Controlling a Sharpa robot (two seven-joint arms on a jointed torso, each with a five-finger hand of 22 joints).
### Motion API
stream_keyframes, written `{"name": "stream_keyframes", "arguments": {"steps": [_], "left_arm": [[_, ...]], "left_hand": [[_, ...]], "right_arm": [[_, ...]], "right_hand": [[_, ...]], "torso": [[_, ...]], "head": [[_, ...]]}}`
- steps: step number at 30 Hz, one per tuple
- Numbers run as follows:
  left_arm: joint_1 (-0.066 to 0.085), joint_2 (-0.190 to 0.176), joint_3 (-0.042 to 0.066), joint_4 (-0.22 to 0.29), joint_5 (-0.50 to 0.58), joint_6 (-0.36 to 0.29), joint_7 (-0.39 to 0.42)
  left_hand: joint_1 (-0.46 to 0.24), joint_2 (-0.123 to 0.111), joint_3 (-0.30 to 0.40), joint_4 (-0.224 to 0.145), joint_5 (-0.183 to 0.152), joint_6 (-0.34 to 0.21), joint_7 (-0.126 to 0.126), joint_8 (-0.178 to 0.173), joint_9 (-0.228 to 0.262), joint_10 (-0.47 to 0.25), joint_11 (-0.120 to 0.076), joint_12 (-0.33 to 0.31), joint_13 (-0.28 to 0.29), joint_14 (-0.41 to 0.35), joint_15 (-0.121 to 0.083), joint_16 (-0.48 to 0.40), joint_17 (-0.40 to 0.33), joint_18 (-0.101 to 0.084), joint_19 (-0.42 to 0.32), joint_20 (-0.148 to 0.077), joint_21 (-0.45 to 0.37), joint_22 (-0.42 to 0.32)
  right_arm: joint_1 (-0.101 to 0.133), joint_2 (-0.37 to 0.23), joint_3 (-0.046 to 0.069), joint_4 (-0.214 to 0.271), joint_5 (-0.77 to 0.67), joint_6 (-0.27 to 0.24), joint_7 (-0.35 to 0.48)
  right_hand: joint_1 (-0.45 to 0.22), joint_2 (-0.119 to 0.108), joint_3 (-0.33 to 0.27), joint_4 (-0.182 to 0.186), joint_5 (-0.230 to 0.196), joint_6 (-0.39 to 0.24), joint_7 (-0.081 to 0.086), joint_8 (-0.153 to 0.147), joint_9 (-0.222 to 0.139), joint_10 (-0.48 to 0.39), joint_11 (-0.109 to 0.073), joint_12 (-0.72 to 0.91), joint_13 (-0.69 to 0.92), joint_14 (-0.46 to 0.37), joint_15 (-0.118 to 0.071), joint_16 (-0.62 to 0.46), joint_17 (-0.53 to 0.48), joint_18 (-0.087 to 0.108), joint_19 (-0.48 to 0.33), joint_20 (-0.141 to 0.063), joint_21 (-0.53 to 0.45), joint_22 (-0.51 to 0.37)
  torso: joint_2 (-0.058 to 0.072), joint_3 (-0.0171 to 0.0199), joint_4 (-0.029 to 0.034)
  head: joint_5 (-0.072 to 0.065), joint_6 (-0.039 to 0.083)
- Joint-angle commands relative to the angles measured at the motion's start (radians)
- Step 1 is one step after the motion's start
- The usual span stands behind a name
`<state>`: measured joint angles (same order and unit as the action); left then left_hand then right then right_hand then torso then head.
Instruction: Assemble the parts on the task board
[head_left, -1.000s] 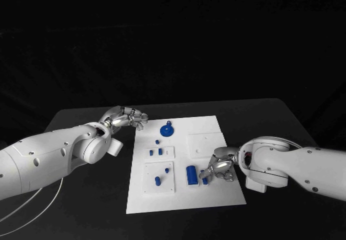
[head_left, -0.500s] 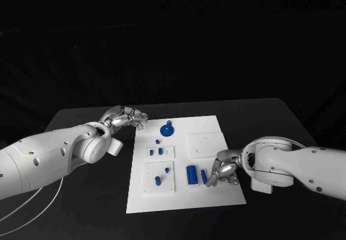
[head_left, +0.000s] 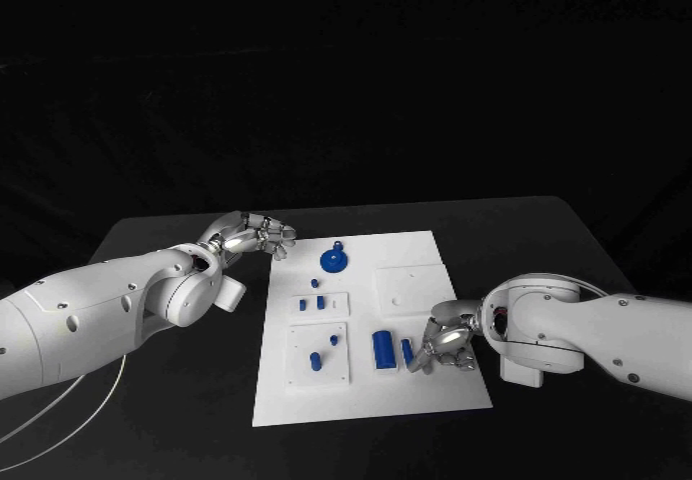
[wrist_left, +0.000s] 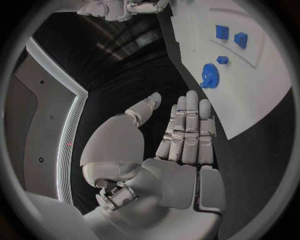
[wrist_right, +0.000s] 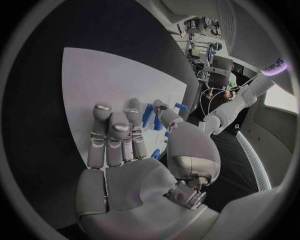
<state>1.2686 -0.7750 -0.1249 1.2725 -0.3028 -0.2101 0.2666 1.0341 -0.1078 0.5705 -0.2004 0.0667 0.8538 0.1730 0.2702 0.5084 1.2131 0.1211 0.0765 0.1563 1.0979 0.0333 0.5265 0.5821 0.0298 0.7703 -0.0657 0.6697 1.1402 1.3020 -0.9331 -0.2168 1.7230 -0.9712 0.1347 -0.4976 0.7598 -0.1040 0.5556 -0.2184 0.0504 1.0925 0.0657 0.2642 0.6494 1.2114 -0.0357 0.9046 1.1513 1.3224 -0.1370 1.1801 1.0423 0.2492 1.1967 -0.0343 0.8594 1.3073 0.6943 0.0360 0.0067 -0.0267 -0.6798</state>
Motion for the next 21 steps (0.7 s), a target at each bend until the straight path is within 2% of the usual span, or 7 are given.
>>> {"name": "stream_keyframes", "arguments": {"steps": [1,5,8,10,12,13,21], "left_arm": [[0.0,0.0,0.0,0.002,0.003,0.013,0.007],[0.0,-0.001,0.0,0.002,0.003,0.013,0.006],[0.0,-0.001,0.0,0.002,0.003,0.014,0.005],[0.0,-0.002,0.0,0.002,0.003,0.014,0.005],[0.0,-0.002,0.0,0.003,0.003,0.016,0.004],[0.0,-0.002,0.0,0.003,0.003,0.015,0.004],[0.0,-0.003,0.0,0.003,0.003,0.016,0.004]], "left_hand": [[-0.009,0.003,-0.001,0.008,-0.001,-0.009,-0.001,0.003,-0.001,-0.007,-0.003,-0.004,-0.001,0.01,0.0,-0.006,0.001,0.011,0.003,0.0,-0.005,0.002],[-0.008,0.003,-0.001,0.007,-0.001,-0.009,-0.001,0.003,-0.001,-0.007,-0.003,-0.004,-0.001,0.01,0.0,-0.006,0.002,0.011,0.003,0.0,-0.006,0.002],[-0.008,0.003,-0.001,0.007,-0.001,-0.009,-0.001,0.003,-0.001,-0.007,-0.003,-0.004,-0.001,0.01,0.0,-0.007,0.002,0.011,0.003,0.0,-0.006,0.002],[-0.007,0.003,0.0,0.006,-0.001,-0.009,-0.001,0.003,-0.001,-0.007,-0.003,-0.004,-0.001,0.01,0.0,-0.007,0.003,0.011,0.003,0.0,-0.006,0.002],[-0.005,0.003,0.0,0.005,-0.001,-0.009,-0.001,0.003,-0.001,-0.007,-0.003,-0.004,-0.001,0.011,-0.001,-0.008,0.004,0.011,0.003,0.0,-0.006,0.003],[-0.005,0.003,0.0,0.005,-0.001,-0.009,-0.001,0.003,-0.001,-0.007,-0.003,-0.004,-0.001,0.011,-0.001,-0.008,0.004,0.011,0.003,0.0,-0.006,0.003],[-0.004,0.002,0.0,0.004,-0.001,-0.01,-0.001,0.003,-0.001,-0.007,-0.003,-0.004,-0.001,0.011,-0.001,-0.009,0.005,0.011,0.003,0.0,-0.007,0.003]], "right_arm": [[-0.004,0.006,-0.001,-0.005,-0.018,-0.005,-0.005],[-0.006,0.015,-0.001,-0.009,-0.041,-0.006,-0.012],[-0.008,0.023,-0.001,-0.011,-0.041,0.001,-0.019],[-0.009,0.027,-0.001,-0.016,-0.043,0.014,-0.027],[-0.01,0.03,-0.001,-0.02,-0.043,0.039,-0.036],[-0.01,0.031,-0.001,-0.021,-0.043,0.043,-0.038],[-0.018,0.037,-0.001,-0.027,-0.044,0.051,-0.043]], "right_hand": [[-0.003,0.028,0.0,0.014,-0.001,-0.001,0.004,-0.007,-0.003,0.0,-0.005,-0.004,0.0,-0.005,-0.004,0.001,-0.001,0.013,-0.002,0.003,-0.005,0.005],[0.02,0.051,0.037,0.023,-0.001,0.0,0.002,-0.007,-0.004,0.001,-0.006,-0.004,-0.001,-0.004,-0.006,0.001,-0.001,0.013,-0.002,-0.001,-0.006,0.004],[0.057,0.038,0.104,0.032,-0.001,0.003,0.003,-0.008,-0.005,0.003,-0.005,-0.004,-0.001,-0.004,-0.005,0.002,-0.001,0.013,0.002,0.0,-0.005,0.005],[0.068,0.037,0.128,0.036,-0.001,0.003,0.003,-0.009,-0.006,0.004,-0.006,-0.004,-0.001,-0.003,-0.005,0.003,-0.001,0.013,0.002,0.001,-0.004,0.005],[0.104,0.04,0.184,0.026,0.001,0.004,0.004,-0.01,-0.007,0.004,-0.006,-0.004,-0.001,-0.003,-0.004,0.003,-0.002,0.013,0.002,0.001,-0.004,0.006],[0.126,0.045,0.207,0.003,0.021,0.004,0.004,-0.01,-0.008,0.004,-0.005,-0.004,-0.001,-0.003,-0.003,0.003,-0.002,0.012,0.0,0.003,-0.002,0.008],[0.119,0.044,0.218,-0.019,0.028,0.005,0.007,-0.011,-0.01,0.004,-0.002,-0.003,-0.001,-0.002,0.0,0.002,-0.003,0.013,0.001,0.011,0.001,0.01]], "torso": [[0.0,0.0002,0.0005],[0.0,0.0,0.0004],[0.0,-0.0005,0.0007],[0.0,-0.0004,0.0008],[0.0,-0.0007,0.0007],[0.0,-0.0008,0.0005],[0.0,-0.0007,0.0]], "head": [[0.0,-0.001],[0.001,-0.002],[0.001,-0.004],[0.001,-0.005],[0.002,-0.005],[0.002,-0.005],[0.003,-0.006]]}}
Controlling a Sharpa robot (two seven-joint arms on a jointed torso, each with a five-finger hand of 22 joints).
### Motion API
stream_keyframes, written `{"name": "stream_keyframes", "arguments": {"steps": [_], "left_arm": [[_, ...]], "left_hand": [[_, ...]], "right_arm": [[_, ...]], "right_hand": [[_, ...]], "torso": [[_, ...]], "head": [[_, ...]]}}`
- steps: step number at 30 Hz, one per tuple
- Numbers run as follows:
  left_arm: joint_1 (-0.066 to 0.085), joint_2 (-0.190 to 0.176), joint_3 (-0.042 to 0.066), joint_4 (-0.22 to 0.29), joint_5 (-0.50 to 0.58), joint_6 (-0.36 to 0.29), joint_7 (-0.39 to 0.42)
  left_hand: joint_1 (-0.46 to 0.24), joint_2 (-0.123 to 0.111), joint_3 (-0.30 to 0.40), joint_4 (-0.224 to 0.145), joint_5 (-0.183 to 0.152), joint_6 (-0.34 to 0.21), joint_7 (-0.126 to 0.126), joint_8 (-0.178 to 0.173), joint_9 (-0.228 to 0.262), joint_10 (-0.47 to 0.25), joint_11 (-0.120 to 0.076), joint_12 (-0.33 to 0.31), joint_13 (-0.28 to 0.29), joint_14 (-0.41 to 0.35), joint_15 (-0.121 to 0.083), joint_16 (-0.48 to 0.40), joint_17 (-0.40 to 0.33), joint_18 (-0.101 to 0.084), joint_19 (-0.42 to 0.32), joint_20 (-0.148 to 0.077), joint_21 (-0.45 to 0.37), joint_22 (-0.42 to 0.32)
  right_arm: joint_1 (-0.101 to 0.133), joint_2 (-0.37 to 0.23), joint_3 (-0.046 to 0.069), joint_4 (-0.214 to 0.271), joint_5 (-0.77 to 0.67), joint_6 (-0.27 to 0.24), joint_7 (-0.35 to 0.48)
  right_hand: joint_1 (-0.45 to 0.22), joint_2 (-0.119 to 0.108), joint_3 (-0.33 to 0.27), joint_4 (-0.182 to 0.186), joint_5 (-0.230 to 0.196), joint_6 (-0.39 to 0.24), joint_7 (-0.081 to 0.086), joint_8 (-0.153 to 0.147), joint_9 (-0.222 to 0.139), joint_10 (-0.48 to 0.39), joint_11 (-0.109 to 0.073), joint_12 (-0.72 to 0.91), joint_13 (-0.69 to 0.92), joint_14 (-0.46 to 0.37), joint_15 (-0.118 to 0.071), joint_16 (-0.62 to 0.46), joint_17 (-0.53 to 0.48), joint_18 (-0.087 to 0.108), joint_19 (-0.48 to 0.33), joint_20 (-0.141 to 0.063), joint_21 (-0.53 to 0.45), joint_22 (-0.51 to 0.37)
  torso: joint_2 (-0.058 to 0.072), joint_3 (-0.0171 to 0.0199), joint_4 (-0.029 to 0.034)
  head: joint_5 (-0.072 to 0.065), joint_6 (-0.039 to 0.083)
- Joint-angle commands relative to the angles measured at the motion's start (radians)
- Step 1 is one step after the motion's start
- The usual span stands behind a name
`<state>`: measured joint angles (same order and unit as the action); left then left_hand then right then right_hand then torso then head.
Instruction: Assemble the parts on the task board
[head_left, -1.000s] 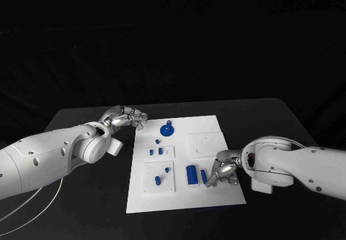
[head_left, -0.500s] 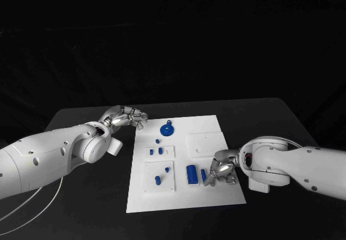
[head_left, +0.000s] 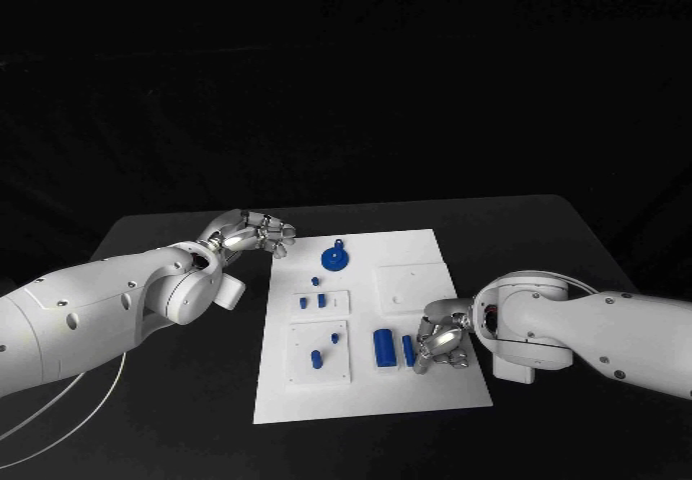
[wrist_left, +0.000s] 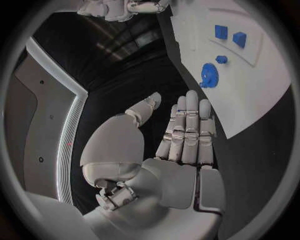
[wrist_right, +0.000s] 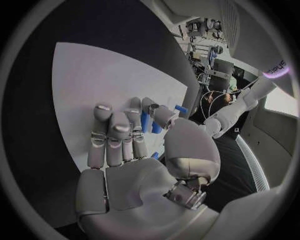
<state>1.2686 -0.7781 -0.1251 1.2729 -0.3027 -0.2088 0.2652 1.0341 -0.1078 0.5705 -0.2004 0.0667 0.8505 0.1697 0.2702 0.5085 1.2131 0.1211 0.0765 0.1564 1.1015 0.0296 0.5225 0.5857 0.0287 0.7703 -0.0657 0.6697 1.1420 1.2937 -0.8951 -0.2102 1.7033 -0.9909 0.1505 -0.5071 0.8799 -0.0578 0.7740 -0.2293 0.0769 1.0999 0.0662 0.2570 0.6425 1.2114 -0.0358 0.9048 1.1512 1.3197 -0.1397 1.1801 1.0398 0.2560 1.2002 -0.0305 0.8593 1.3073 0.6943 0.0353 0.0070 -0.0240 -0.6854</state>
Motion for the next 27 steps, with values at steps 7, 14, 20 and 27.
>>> {"name": "stream_keyframes", "arguments": {"steps": [7,14,20,27], "left_arm": [[0.001,0.0,0.0,0.002,0.003,0.014,0.005],[0.001,0.0,0.0,0.001,0.003,0.013,0.006],[0.001,0.002,0.0,-0.001,0.003,0.013,0.006],[0.001,0.005,0.0,-0.003,0.003,0.012,0.008]], "left_hand": [[-0.004,0.002,0.0,0.004,-0.001,-0.006,0.002,0.003,-0.001,-0.007,-0.003,-0.004,-0.002,0.007,0.003,-0.006,0.002,0.012,0.003,0.0,-0.007,0.002],[-0.004,0.002,0.0,0.004,-0.001,-0.006,0.002,0.004,-0.002,-0.007,-0.003,-0.004,-0.002,0.008,0.003,-0.006,0.003,0.012,0.003,0.0,-0.007,0.002],[-0.004,0.002,0.0,0.004,-0.001,-0.006,0.002,0.004,-0.002,-0.007,-0.003,-0.004,-0.002,0.008,0.003,-0.006,0.003,0.012,0.003,0.0,-0.007,0.002],[-0.004,0.002,-0.001,0.004,-0.001,-0.006,0.003,0.004,-0.002,-0.007,-0.003,-0.004,-0.002,0.008,0.003,-0.007,0.003,0.012,0.003,0.0,-0.007,0.002]], "right_arm": [[-0.01,-0.008,-0.008,-0.008,-0.007,0.038,-0.018],[-0.009,-0.032,-0.007,-0.004,0.017,0.048,0.003],[-0.004,-0.046,-0.003,-0.005,0.021,0.043,0.019],[0.003,-0.054,0.014,-0.022,0.024,0.008,0.052]], "right_hand": [[-0.066,-0.05,-0.044,0.007,0.039,-0.003,0.008,-0.007,-0.006,0.003,0.001,-0.004,-0.002,0.002,0.005,0.001,-0.003,0.006,-0.001,0.014,0.003,0.011],[-0.098,-0.085,-0.116,0.0,0.072,-0.007,0.009,-0.009,-0.007,-0.002,0.001,-0.005,-0.002,0.001,0.005,-0.001,-0.005,0.006,-0.004,0.009,0.002,0.011],[-0.097,-0.089,-0.132,-0.008,0.081,-0.009,0.009,-0.01,-0.007,-0.003,0.001,-0.005,-0.002,0.0,0.005,-0.002,-0.005,0.006,-0.005,0.008,0.0,0.01],[-0.1,-0.095,-0.16,-0.02,0.091,-0.015,0.011,-0.013,-0.008,-0.007,0.003,-0.006,-0.003,-0.001,0.005,-0.004,-0.006,0.006,-0.008,0.007,-0.002,0.009]], "torso": [[0.0,-0.0005,-0.0012],[0.0,0.0006,-0.0001],[0.0,0.001,-0.0003],[0.0,0.0012,-0.0005]], "head": [[0.003,0.001],[0.002,0.003],[0.0,0.005],[0.0,0.009]]}}
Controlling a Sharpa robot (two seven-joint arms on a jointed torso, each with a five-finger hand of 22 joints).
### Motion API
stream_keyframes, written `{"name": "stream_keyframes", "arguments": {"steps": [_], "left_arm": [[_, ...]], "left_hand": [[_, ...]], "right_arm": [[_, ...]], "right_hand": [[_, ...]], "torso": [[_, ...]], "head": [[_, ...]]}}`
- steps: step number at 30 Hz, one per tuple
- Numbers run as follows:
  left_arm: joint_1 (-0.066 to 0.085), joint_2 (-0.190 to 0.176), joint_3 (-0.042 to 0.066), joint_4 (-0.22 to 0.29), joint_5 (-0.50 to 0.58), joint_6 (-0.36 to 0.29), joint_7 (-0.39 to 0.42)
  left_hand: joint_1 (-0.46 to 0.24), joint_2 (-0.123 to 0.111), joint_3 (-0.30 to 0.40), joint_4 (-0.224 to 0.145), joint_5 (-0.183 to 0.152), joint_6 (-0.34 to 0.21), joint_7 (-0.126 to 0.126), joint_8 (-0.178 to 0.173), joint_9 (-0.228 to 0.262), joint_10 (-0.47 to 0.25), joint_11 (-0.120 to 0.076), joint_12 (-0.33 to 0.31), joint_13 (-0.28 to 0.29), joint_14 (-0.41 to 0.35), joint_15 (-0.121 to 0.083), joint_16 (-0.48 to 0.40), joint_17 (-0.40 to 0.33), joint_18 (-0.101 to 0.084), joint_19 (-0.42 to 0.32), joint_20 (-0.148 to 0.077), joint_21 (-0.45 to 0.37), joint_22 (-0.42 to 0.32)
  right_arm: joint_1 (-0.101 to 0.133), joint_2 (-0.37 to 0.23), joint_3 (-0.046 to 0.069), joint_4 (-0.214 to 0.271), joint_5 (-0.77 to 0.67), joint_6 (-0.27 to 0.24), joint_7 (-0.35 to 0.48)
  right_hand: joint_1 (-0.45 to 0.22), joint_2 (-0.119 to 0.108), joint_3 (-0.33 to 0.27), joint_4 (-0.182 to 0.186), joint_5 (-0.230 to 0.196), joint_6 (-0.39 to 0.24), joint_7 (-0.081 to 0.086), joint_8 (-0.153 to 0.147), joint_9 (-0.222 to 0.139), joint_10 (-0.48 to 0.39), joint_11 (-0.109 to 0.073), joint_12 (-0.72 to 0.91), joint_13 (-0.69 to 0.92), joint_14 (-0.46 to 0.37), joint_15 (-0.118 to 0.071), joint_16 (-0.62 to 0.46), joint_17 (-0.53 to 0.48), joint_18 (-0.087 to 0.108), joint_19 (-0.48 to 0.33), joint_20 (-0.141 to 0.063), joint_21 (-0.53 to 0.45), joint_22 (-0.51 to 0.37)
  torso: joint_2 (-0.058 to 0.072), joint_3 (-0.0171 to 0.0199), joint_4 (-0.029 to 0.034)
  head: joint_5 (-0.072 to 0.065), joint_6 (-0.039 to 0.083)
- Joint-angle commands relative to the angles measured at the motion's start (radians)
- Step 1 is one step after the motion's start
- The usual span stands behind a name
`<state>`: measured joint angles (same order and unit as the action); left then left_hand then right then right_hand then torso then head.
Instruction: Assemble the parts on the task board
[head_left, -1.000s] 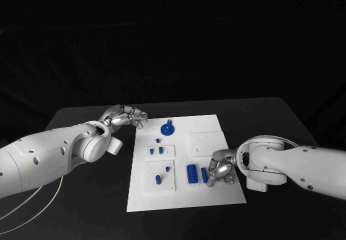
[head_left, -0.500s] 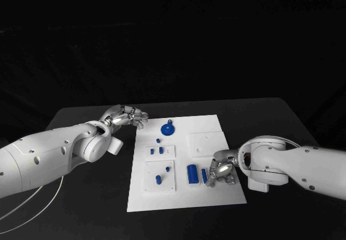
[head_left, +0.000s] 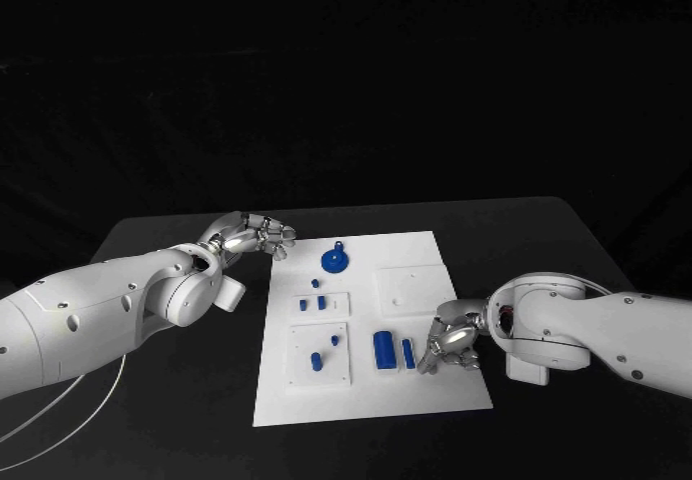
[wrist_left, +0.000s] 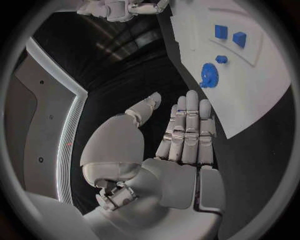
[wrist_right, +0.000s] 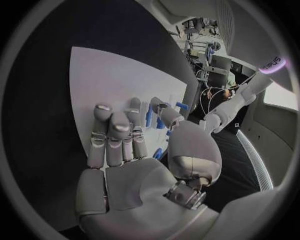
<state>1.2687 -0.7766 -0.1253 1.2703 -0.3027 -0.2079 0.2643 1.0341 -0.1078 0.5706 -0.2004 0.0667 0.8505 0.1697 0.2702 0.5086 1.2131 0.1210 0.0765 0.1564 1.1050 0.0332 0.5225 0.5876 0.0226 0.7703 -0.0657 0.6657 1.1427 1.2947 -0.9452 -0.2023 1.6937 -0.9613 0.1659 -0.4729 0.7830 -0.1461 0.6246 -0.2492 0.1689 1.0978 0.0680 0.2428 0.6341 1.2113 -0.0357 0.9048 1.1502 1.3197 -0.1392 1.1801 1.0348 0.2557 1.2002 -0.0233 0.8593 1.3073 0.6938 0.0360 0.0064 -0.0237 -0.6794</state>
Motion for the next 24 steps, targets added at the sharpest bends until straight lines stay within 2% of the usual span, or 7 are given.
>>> {"name": "stream_keyframes", "arguments": {"steps": [1,6,11,16,19,21,24], "left_arm": [[0.001,0.004,0.001,-0.002,0.003,0.011,0.009],[0.001,0.003,0.001,-0.005,0.02,0.01,0.01],[0.004,-0.008,0.002,0.003,0.039,0.003,0.013],[0.031,-0.006,0.002,-0.018,0.069,0.001,0.015],[0.039,0.0,0.003,-0.035,0.083,0.003,0.016],[0.048,0.007,0.003,-0.052,0.099,0.006,0.017],[0.058,0.023,0.004,-0.085,0.101,0.018,0.023]], "left_hand": [[-0.004,0.002,0.0,0.004,-0.001,-0.006,0.002,0.004,-0.002,-0.008,-0.003,-0.004,-0.002,0.004,0.0,-0.007,0.002,0.018,0.003,0.0,-0.003,0.002],[-0.004,0.002,-0.001,0.004,-0.001,-0.006,0.003,0.004,-0.002,-0.007,-0.003,-0.004,-0.002,0.004,0.0,-0.007,0.002,0.018,0.003,0.0,-0.003,0.002],[-0.001,0.001,0.0,0.001,0.0,-0.006,0.002,0.005,-0.002,-0.007,-0.003,-0.003,-0.001,0.004,0.0,-0.009,0.004,0.018,0.003,0.0,-0.004,0.003],[0.005,-0.001,0.001,-0.004,0.0,-0.003,0.001,0.007,-0.001,-0.005,-0.004,-0.002,-0.001,-0.002,0.002,-0.017,0.007,0.017,-0.002,0.002,-0.009,0.004],[0.025,-0.005,0.004,-0.023,-0.002,0.0,0.0,0.011,-0.001,-0.001,-0.005,0.0,0.0,-0.004,0.005,-0.027,0.013,0.016,-0.005,0.005,-0.013,0.007],[0.038,-0.008,0.005,-0.037,-0.003,0.004,-0.002,0.014,-0.001,0.002,-0.007,0.001,0.001,-0.005,0.006,-0.032,0.017,0.016,-0.006,0.006,-0.016,0.008],[0.05,-0.008,0.006,-0.053,-0.004,0.008,-0.003,0.017,-0.001,0.005,-0.007,0.001,0.001,-0.014,0.012,-0.047,0.021,0.014,-0.013,0.011,-0.024,0.01]], "right_arm": [[0.006,-0.004,0.011,-0.018,-0.004,-0.007,0.033],[0.03,-0.001,0.028,-0.058,0.014,-0.021,0.128],[0.054,0.028,0.042,-0.149,0.101,-0.069,0.279],[0.058,0.117,0.057,-0.358,0.266,-0.124,0.451],[0.058,0.157,0.061,-0.45,0.38,-0.164,0.496],[0.057,0.181,0.07,-0.501,0.437,-0.198,0.517],[0.052,0.215,0.079,-0.563,0.49,-0.211,0.558]], "right_hand": [[-0.004,-0.008,-0.014,0.0,-0.002,-0.014,0.009,0.001,0.0,-0.007,0.003,-0.007,-0.002,-0.001,0.005,-0.004,-0.002,0.006,-0.008,0.0,-0.003,0.008],[0.005,-0.002,-0.024,-0.008,0.001,-0.02,0.011,-0.002,-0.001,-0.014,0.004,-0.01,-0.003,-0.006,0.006,-0.01,-0.004,0.006,-0.014,-0.002,-0.01,0.005],[0.026,-0.002,-0.024,-0.018,0.031,-0.051,0.021,-0.017,-0.006,-0.03,0.013,-0.019,-0.008,-0.019,0.012,-0.028,-0.012,0.006,-0.03,0.0,-0.027,-0.002],[0.062,0.033,-0.018,-0.035,0.047,-0.066,0.027,-0.021,-0.004,-0.059,0.019,-0.035,-0.016,-0.04,0.016,-0.06,-0.024,0.006,-0.052,0.007,-0.053,-0.014],[0.071,0.046,-0.031,-0.04,0.068,-0.085,0.037,-0.026,-0.002,-0.104,0.03,-0.075,-0.044,-0.08,0.027,-0.12,-0.05,0.003,-0.098,0.029,-0.101,-0.035],[0.085,0.058,-0.035,-0.04,0.074,-0.109,0.051,-0.035,-0.003,-0.137,0.041,-0.105,-0.066,-0.112,0.043,-0.164,-0.069,-0.002,-0.135,0.044,-0.136,-0.05],[0.131,0.051,-0.033,-0.027,0.046,-0.153,0.079,-0.048,-0.001,-0.216,0.08,-0.2,-0.148,-0.193,0.082,-0.298,-0.132,-0.027,-0.252,0.085,-0.24,-0.096]], "torso": [[0.0,0.0007,0.0],[0.0,0.0002,0.0008],[-0.002,-0.0005,0.0037],[-0.008,-0.0062,-0.0028],[-0.014,-0.0121,-0.0027],[-0.018,-0.0136,-0.0007],[-0.022,-0.0151,0.0029]], "head": [[0.0,0.003],[-0.003,0.016],[-0.009,0.037],[-0.01,0.077],[-0.01,0.086],[-0.017,0.093],[-0.025,0.116]]}}
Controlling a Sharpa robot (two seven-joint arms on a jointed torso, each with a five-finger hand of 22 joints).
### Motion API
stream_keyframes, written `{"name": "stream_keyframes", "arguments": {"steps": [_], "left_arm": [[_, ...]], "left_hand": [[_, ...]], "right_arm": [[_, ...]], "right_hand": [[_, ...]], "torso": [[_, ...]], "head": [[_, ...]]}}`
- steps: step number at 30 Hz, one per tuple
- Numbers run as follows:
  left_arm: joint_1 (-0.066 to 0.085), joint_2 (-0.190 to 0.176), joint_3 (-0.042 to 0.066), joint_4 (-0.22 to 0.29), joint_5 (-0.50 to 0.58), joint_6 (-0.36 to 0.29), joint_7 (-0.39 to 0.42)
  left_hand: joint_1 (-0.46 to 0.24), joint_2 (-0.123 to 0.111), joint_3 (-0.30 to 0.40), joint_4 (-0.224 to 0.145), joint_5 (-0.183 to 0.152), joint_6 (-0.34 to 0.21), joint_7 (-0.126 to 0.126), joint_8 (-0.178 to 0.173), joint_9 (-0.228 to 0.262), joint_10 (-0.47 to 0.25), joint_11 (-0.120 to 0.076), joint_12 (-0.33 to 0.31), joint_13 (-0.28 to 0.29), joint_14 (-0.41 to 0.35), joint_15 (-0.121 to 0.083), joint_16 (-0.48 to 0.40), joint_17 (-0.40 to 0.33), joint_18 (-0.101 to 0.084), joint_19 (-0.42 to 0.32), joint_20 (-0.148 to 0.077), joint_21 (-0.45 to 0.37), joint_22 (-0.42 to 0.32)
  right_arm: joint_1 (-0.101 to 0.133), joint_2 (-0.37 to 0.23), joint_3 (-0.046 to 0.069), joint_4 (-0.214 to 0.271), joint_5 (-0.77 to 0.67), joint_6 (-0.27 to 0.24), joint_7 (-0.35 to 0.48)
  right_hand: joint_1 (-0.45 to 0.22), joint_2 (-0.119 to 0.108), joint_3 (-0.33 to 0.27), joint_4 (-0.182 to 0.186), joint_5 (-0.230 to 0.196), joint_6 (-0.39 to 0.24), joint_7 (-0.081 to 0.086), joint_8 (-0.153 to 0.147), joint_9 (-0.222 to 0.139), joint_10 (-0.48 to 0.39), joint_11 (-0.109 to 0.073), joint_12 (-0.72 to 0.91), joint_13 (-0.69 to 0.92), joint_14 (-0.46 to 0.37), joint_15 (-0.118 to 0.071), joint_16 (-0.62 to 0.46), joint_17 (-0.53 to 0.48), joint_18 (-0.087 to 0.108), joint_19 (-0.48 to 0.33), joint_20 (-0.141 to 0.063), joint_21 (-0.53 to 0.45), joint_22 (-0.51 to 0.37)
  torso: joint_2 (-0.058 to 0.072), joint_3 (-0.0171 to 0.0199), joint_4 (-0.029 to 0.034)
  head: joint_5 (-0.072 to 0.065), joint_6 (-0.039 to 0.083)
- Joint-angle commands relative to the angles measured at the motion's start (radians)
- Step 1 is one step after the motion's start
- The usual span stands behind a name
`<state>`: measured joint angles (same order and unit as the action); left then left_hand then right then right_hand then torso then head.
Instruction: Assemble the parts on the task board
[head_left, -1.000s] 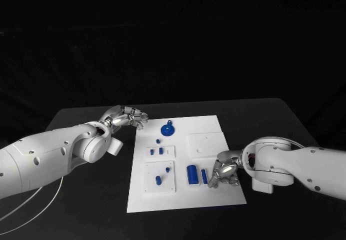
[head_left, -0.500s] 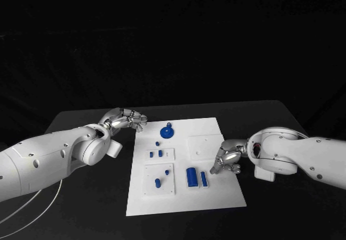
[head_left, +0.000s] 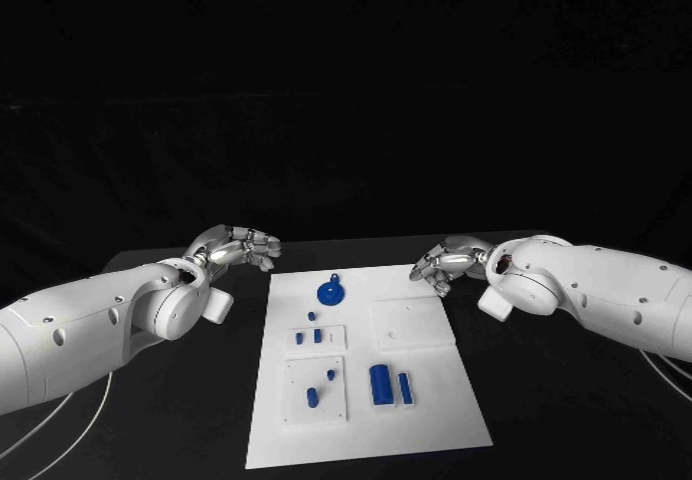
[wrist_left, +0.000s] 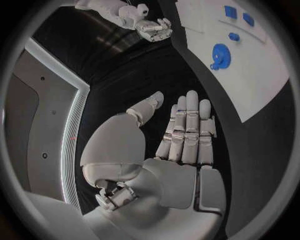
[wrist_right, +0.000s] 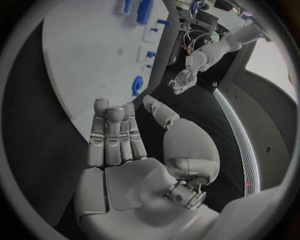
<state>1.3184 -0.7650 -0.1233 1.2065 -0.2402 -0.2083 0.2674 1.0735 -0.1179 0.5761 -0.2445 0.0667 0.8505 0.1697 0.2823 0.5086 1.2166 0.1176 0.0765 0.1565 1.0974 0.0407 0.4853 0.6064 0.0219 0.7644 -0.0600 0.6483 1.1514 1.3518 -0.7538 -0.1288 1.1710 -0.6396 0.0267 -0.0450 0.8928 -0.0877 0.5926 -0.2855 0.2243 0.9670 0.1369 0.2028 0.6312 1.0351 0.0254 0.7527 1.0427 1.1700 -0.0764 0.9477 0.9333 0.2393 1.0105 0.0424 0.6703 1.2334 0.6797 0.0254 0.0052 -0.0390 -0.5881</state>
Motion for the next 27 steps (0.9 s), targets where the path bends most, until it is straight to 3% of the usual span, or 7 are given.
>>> {"name": "stream_keyframes", "arguments": {"steps": [1,11,17,18,20,22,27], "left_arm": [[0.01,0.023,0.003,-0.043,0.047,0.023,0.028],[0.014,0.107,0.004,-0.171,0.241,0.002,0.07],[0.013,0.122,0.004,-0.181,0.25,0.008,0.08],[0.012,0.114,0.003,-0.174,0.196,0.001,0.045],[0.009,0.113,0.004,-0.169,0.196,-0.005,0.047],[0.002,0.11,0.007,-0.156,0.197,-0.018,0.052],[-0.037,0.092,0.024,-0.081,0.204,-0.097,0.081]], "left_hand": [[0.011,0.003,0.0,-0.012,-0.003,0.008,-0.003,0.006,-0.001,-0.001,-0.002,-0.001,0.0,-0.013,0.008,-0.019,0.003,0.014,-0.012,0.008,-0.011,0.002],[-0.027,0.003,-0.026,-0.015,0.002,-0.093,-0.011,-0.043,-0.029,-0.201,0.035,-0.014,-0.071,-0.283,0.123,-0.217,-0.071,0.015,-0.2,0.121,-0.124,-0.003],[-0.056,0.0,-0.07,-0.005,0.005,-0.142,-0.016,-0.057,-0.03,-0.274,0.031,-0.013,-0.09,-0.334,0.133,-0.25,-0.09,0.0,-0.258,0.133,-0.154,0.005],[-0.364,0.118,-0.576,0.244,-0.067,-0.85,-0.17,-0.282,-0.509,-1.217,-0.118,-0.077,-0.156,-1.097,-0.041,-0.485,-0.606,-0.022,-0.764,0.06,-0.648,-0.35],[-1.073,0.118,-0.576,0.244,-0.067,-0.85,-0.17,-0.282,-0.509,-1.217,-0.118,-0.077,-0.156,-1.097,-0.041,-0.485,-0.606,-0.022,-0.764,0.06,-0.648,-0.381],[-1.073,0.118,-0.576,0.244,-0.067,-0.85,-0.17,-0.282,-0.509,-1.217,-0.118,-0.077,-0.156,-1.097,-0.041,-0.485,-0.606,-0.022,-0.764,0.06,-0.648,-0.436],[-1.073,0.118,-0.576,0.244,-0.067,-0.85,-0.17,-0.282,-0.509,-1.217,-0.118,-0.077,-0.156,-1.097,-0.041,-0.485,-0.606,-0.022,-0.764,0.06,-0.648,-1.151]], "right_arm": [[-0.016,0.05,0.018,-0.082,0.193,-0.073,0.152],[-0.082,0.151,0.078,-0.256,0.348,-0.06,0.272],[-0.112,0.174,0.093,-0.306,0.367,-0.062,0.291],[-0.105,0.168,0.088,-0.291,0.313,-0.058,0.231],[-0.106,0.166,0.088,-0.286,0.316,-0.064,0.234],[-0.11,0.163,0.089,-0.273,0.322,-0.077,0.24],[-0.131,0.142,0.093,-0.199,0.357,-0.157,0.276]], "right_hand": [[0.031,0.004,-0.007,-0.006,-0.018,-0.034,0.019,-0.011,0.003,-0.046,0.025,-0.079,-0.08,-0.053,0.033,-0.109,-0.053,-0.016,-0.083,0.032,-0.078,-0.037],[0.112,0.01,-0.121,-0.011,-0.02,-0.122,0.033,-0.031,-0.038,-0.124,0.135,-0.528,-0.638,-0.395,0.259,-0.596,-0.37,-0.128,-0.55,0.139,-0.352,-0.114],[0.097,0.018,-0.174,-0.005,-0.014,-0.187,0.049,-0.05,-0.069,-0.103,0.143,-0.586,-0.751,-0.407,0.259,-0.628,-0.429,-0.124,-0.571,0.151,-0.375,-0.117],[-0.893,0.088,-0.593,0.286,-0.224,-0.967,-0.137,-0.203,-0.631,-1.035,-0.025,-0.753,-1.043,-1.17,0.076,-0.948,-0.933,-0.239,-1.01,-0.042,-0.67,-0.46],[-0.893,0.088,-0.593,0.286,-0.224,-0.967,-0.137,-0.203,-0.631,-1.035,-0.025,-0.753,-1.043,-1.17,0.076,-0.948,-0.933,-0.239,-1.01,-0.042,-0.67,-0.491],[-0.893,0.088,-0.593,0.286,-0.224,-0.967,-0.137,-0.203,-0.631,-1.035,-0.025,-0.753,-1.043,-1.17,0.076,-0.948,-0.933,-0.239,-1.01,-0.042,-0.67,-1.233],[-0.893,0.088,-0.593,0.286,-0.224,-0.967,-0.137,-0.203,-0.631,-1.035,-0.025,-0.753,-1.043,-1.17,0.076,-0.948,-0.933,-0.239,-1.01,-0.042,-0.67,-1.233]], "torso": [[-0.009,-0.0051,0.0042],[-0.032,-0.0074,-0.0037],[-0.035,-0.0024,-0.0022],[-0.032,-0.007,-0.003],[-0.035,-0.0075,-0.003],[-0.042,-0.0087,-0.0032],[-0.081,-0.0157,-0.004]], "head": [[-0.012,0.03],[-0.005,0.059],[0.01,0.076],[0.001,0.068],[0.002,0.066],[0.004,0.06],[0.019,0.03]]}}
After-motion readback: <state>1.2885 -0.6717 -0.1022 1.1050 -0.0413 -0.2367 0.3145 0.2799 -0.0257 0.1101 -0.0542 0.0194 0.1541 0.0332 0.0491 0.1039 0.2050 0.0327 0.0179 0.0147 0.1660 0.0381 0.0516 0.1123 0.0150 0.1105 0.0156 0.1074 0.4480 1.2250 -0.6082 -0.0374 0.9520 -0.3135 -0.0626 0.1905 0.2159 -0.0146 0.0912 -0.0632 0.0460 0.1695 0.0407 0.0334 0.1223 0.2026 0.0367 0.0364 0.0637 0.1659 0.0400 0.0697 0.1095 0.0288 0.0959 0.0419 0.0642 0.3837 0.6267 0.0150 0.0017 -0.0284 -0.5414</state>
